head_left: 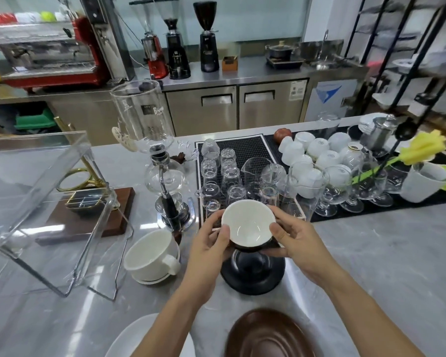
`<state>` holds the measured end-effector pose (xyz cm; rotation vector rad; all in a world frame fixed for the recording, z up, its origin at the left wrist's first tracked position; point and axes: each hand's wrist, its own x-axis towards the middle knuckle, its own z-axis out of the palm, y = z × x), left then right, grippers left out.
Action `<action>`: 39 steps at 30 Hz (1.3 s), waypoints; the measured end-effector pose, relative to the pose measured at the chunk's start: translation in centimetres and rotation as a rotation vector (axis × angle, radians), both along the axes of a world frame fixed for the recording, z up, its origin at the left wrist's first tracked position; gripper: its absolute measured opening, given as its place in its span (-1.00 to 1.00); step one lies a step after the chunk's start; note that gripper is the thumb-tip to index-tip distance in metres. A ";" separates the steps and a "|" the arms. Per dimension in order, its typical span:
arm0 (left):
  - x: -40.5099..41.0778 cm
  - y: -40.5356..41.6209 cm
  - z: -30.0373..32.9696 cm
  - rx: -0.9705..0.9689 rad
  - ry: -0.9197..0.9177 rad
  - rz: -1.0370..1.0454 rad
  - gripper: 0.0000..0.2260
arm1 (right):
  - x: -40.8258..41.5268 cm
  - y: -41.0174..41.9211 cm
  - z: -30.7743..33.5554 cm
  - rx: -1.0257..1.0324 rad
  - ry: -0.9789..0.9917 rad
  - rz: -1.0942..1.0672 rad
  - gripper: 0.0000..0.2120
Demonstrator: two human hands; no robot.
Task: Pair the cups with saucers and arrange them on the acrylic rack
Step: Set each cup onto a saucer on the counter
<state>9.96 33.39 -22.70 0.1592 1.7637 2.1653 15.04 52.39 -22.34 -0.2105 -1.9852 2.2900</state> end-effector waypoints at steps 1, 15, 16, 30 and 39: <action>0.0 0.1 -0.1 0.005 -0.024 -0.004 -0.68 | 0.0 0.0 -0.4 -0.007 -0.007 -0.001 -0.66; -0.9 0.3 -3.0 -0.091 -0.116 -0.077 -0.81 | 0.0 0.4 -4.8 -0.081 -0.180 -0.058 -0.66; -0.9 0.3 -3.1 -0.098 -0.125 -0.072 -0.80 | 0.0 0.4 -5.0 -0.071 -0.181 -0.056 -0.65; -0.7 0.4 -4.0 -0.147 -0.140 -0.096 -0.67 | 0.5 -0.2 -4.3 -0.006 -0.229 -0.100 -0.61; -0.4 0.4 -4.7 -0.226 -0.059 -0.064 -0.52 | 1.0 -0.3 -4.2 0.067 -0.241 -0.104 -0.52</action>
